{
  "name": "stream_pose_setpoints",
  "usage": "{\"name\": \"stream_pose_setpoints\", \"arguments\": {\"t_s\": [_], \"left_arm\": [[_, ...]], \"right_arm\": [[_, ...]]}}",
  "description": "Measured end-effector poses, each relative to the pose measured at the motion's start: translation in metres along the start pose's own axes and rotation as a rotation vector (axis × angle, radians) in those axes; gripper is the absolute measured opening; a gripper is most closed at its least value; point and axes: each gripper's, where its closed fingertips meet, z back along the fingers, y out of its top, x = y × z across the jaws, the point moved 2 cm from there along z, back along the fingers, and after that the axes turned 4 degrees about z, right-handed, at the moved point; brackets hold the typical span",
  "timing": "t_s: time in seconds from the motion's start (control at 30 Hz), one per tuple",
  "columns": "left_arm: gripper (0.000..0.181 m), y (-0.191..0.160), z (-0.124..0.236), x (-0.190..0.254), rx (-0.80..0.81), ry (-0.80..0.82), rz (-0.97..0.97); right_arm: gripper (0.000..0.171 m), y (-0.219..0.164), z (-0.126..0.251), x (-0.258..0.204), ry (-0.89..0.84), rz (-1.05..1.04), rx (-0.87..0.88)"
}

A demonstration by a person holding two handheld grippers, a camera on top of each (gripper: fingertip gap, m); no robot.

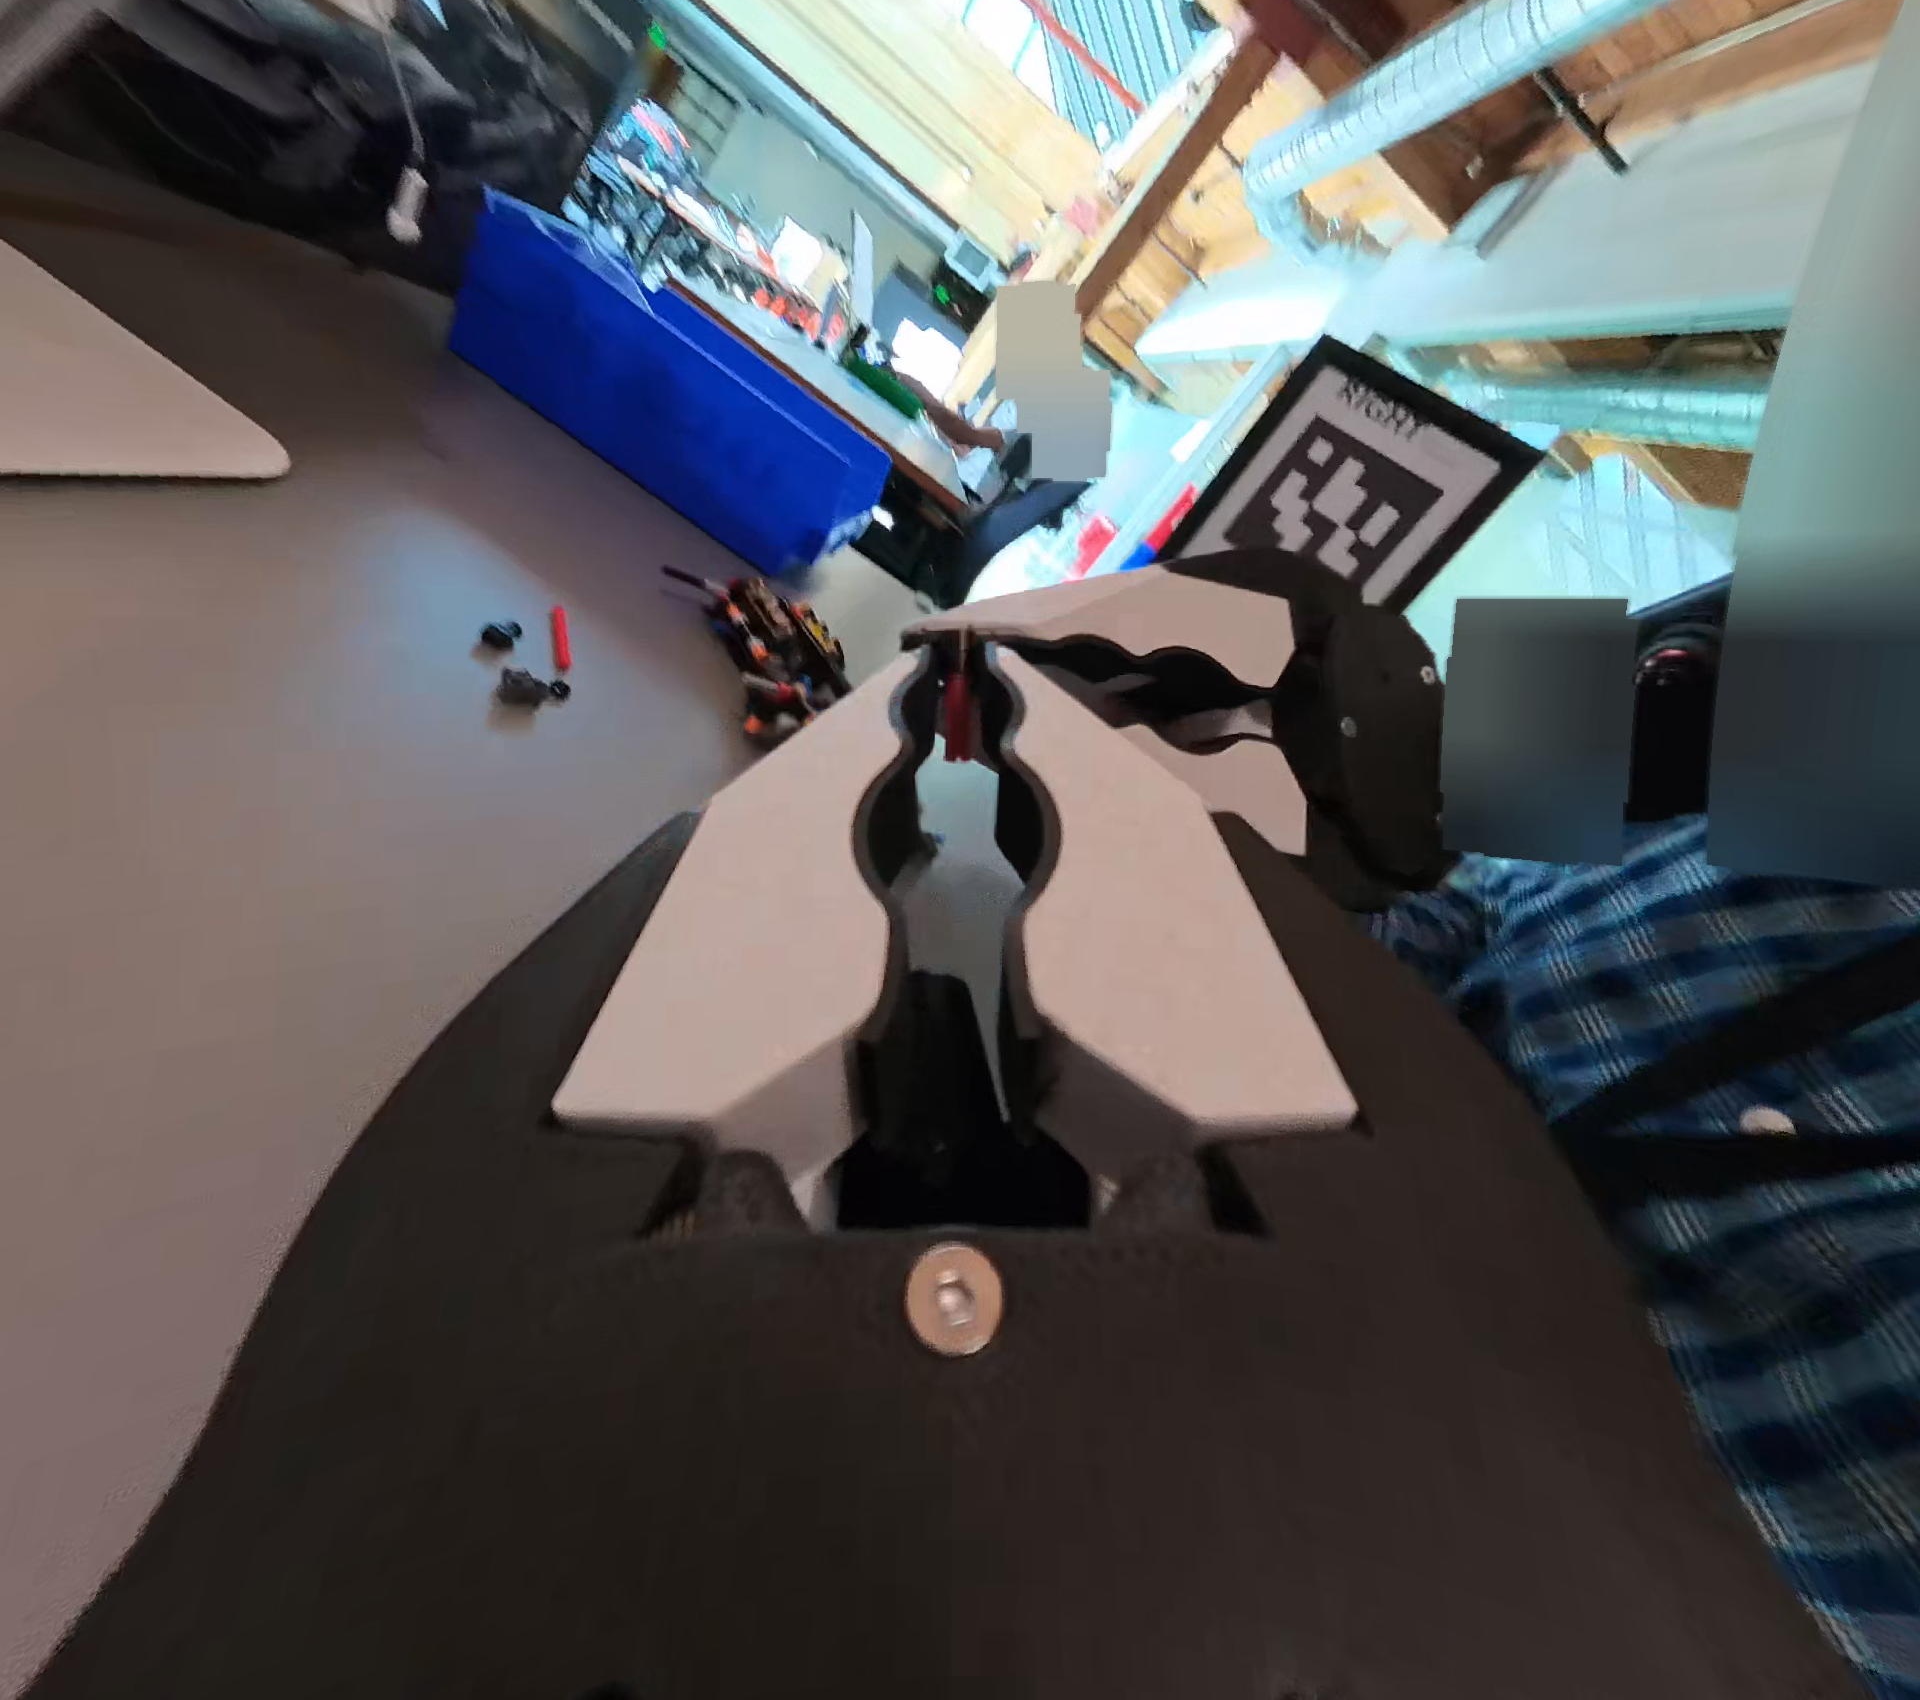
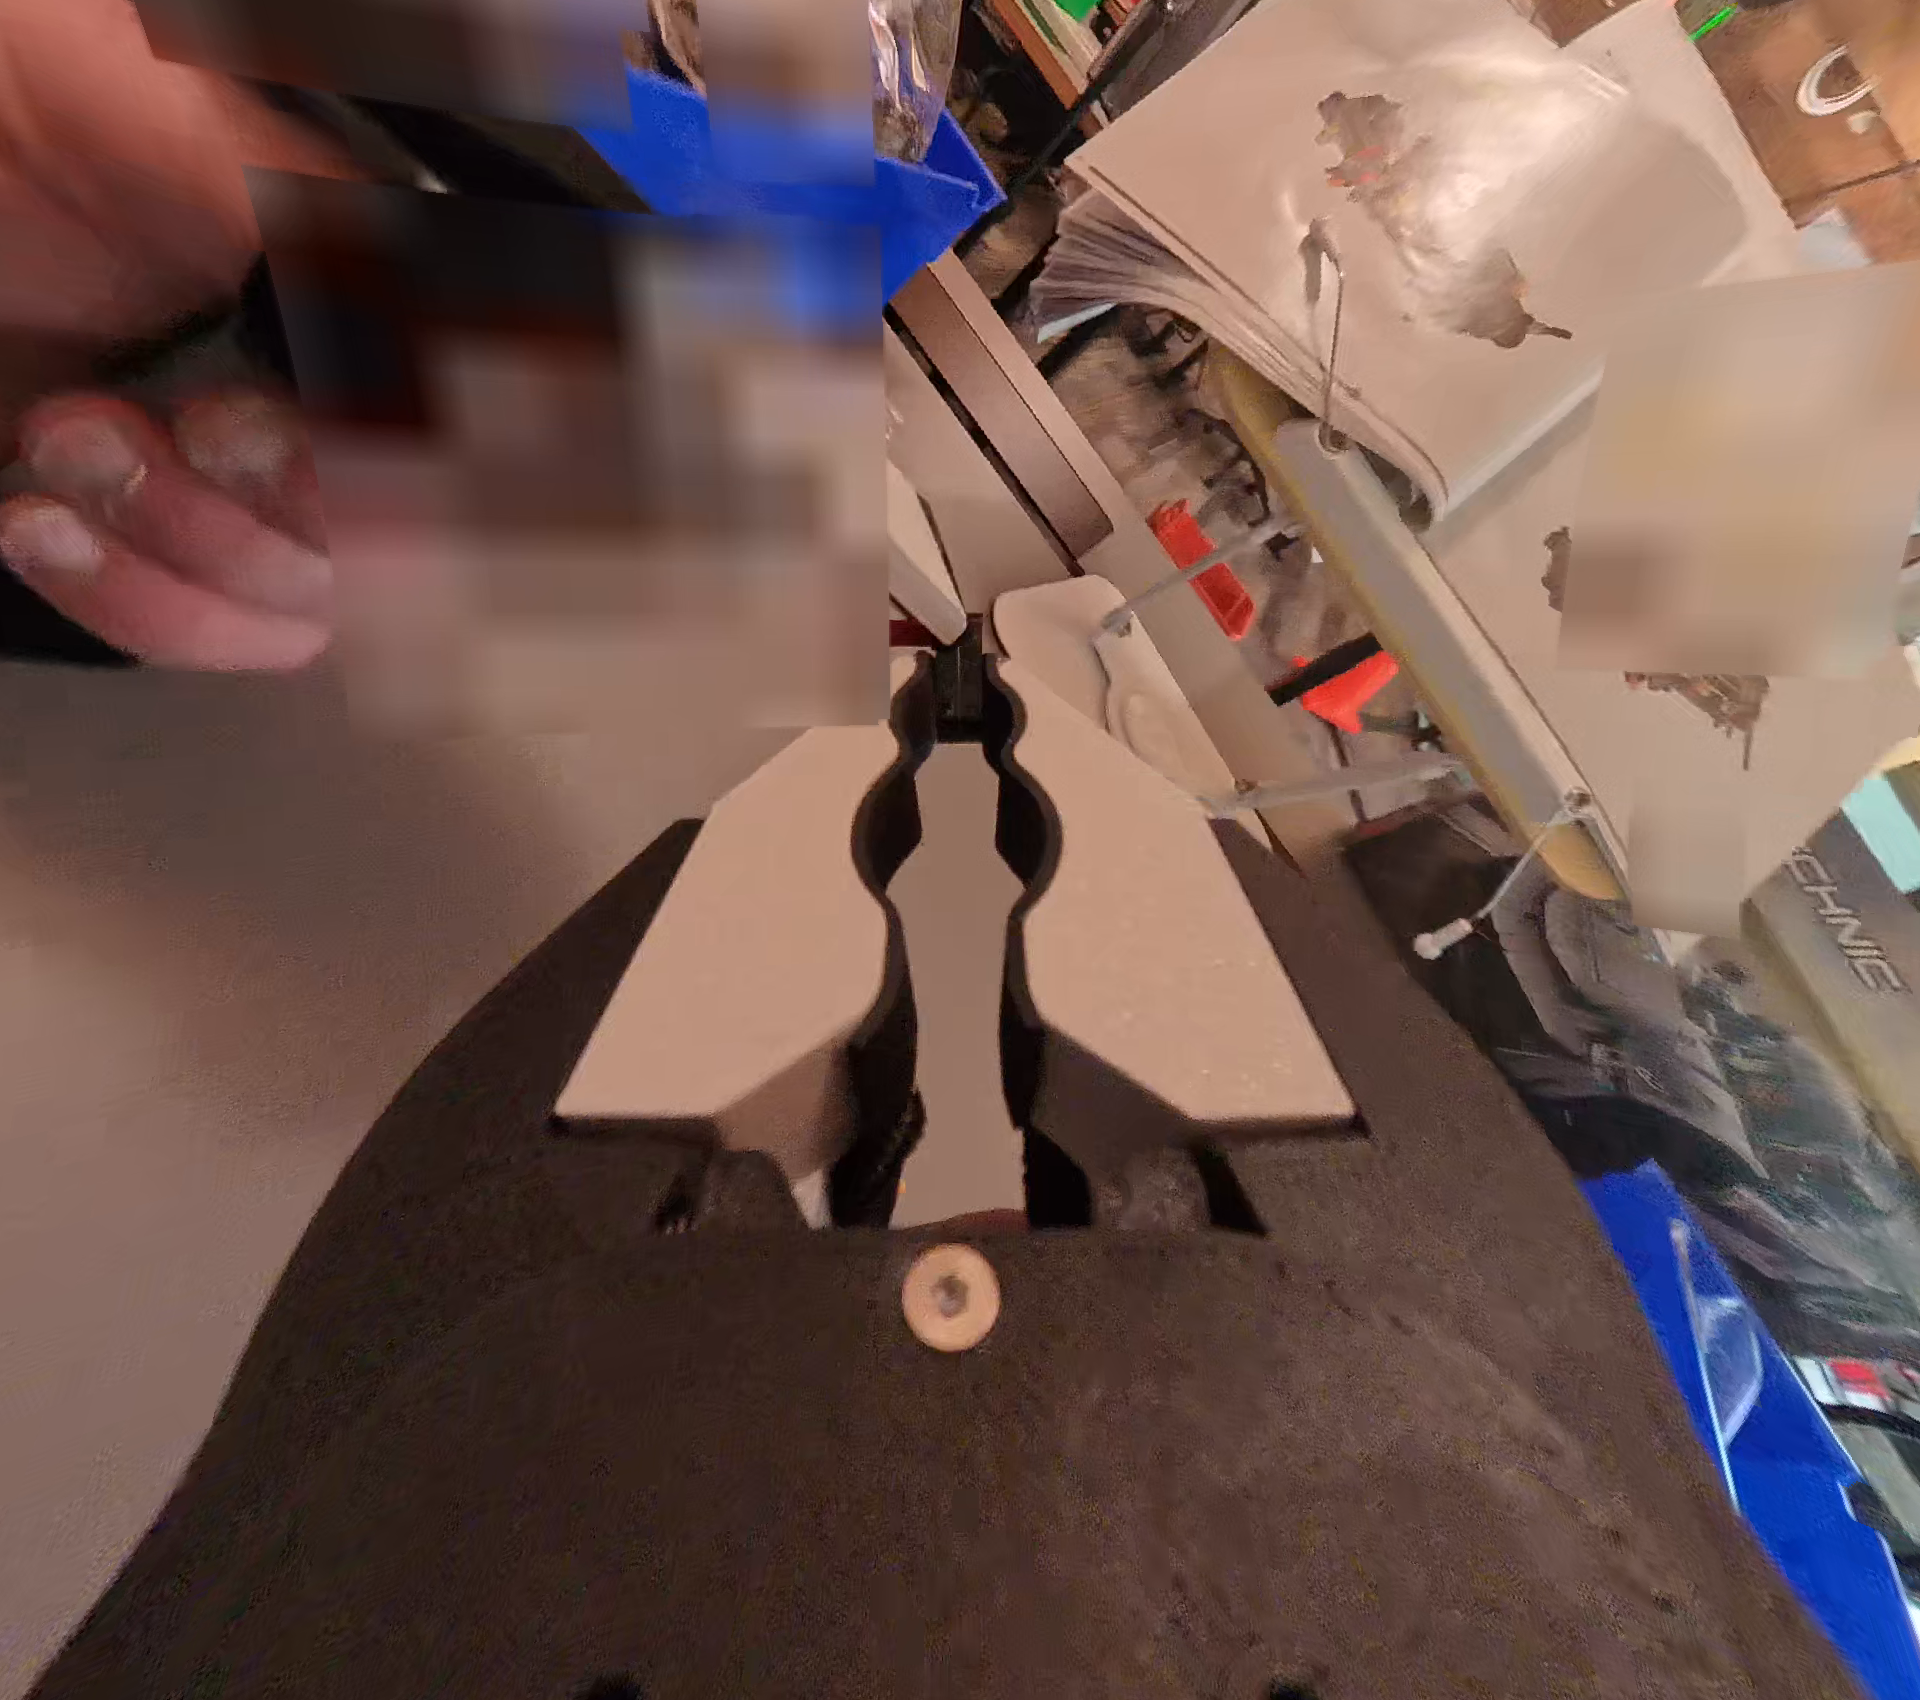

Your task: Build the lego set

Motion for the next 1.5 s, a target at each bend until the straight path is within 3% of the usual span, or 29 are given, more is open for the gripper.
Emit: {"name": "stream_pose_setpoints", "arguments": {"t_s": [0.03, 0.4, 0.7, 0.87, 1.07, 1.5], "left_arm": [[0.006, -0.005, -0.002, 0.0, -0.033, -0.005, -0.006], [0.024, -0.033, -0.026, 0.007, -0.275, 0.023, -0.138], [0.024, -0.051, -0.05, 0.02, -0.374, -0.011, -0.177], [0.026, -0.051, -0.058, 0.015, -0.37, 0.009, -0.221], [0.023, -0.049, -0.069, 0.014, -0.38, 0.026, -0.441], [0.029, -0.05, -0.066, 0.019, -0.271, -0.14, -0.39]], "right_arm": [[0.005, -0.004, 0.003, -0.003, 0.005, -0.011, -0.005], [0.005, -0.047, 0.043, -0.002, 0.048, 0.056, -0.061], [0.005, -0.064, 0.063, -0.005, 0.084, 0.026, -0.037], [0.005, -0.076, 0.069, 0.007, 0.118, -0.28, 0.014], [0.005, -0.086, 0.071, 0.017, 0.216, -0.624, 0.092], [0.005, -0.073, 0.078, -0.002, 0.599, -1.203, 0.319]]}}
